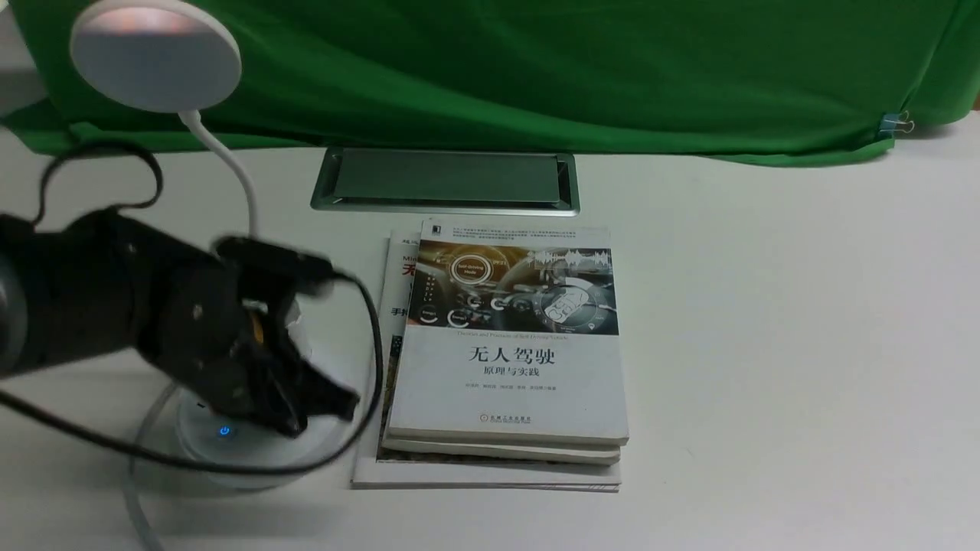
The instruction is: Turn off the desk lamp on the white desktop by hand.
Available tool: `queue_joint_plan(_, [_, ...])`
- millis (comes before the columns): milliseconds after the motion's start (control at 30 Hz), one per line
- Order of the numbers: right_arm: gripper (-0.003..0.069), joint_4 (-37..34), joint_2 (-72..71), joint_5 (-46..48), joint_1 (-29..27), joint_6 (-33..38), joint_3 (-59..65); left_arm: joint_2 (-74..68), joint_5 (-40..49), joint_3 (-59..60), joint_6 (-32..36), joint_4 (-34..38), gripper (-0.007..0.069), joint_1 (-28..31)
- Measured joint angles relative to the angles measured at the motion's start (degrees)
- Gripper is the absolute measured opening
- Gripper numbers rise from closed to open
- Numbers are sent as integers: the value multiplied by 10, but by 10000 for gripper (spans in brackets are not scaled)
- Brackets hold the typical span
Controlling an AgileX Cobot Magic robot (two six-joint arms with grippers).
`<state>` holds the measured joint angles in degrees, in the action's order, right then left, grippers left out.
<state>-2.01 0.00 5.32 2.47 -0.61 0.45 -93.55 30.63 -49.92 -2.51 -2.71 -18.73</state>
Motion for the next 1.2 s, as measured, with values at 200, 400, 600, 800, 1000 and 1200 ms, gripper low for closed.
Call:
queue_joint_plan(200, [35, 0, 0, 0, 0, 0, 0, 29, 20, 5, 33, 34, 20, 33])
queue_joint_plan(400, [35, 0, 0, 0, 0, 0, 0, 151, 26, 7, 39, 36, 20, 42])
queue_joint_plan(600, [35, 0, 0, 0, 0, 0, 0, 333, 32, 45, 58, 83, 20, 42])
queue_joint_plan(800, [35, 0, 0, 0, 0, 0, 0, 548, -41, 158, 102, 153, 20, 42])
queue_joint_plan(1000, [35, 0, 0, 0, 0, 0, 0, 756, -122, 222, 106, 137, 20, 42])
queue_joint_plan(1200, [35, 0, 0, 0, 0, 0, 0, 861, -128, 230, 106, 129, 20, 42])
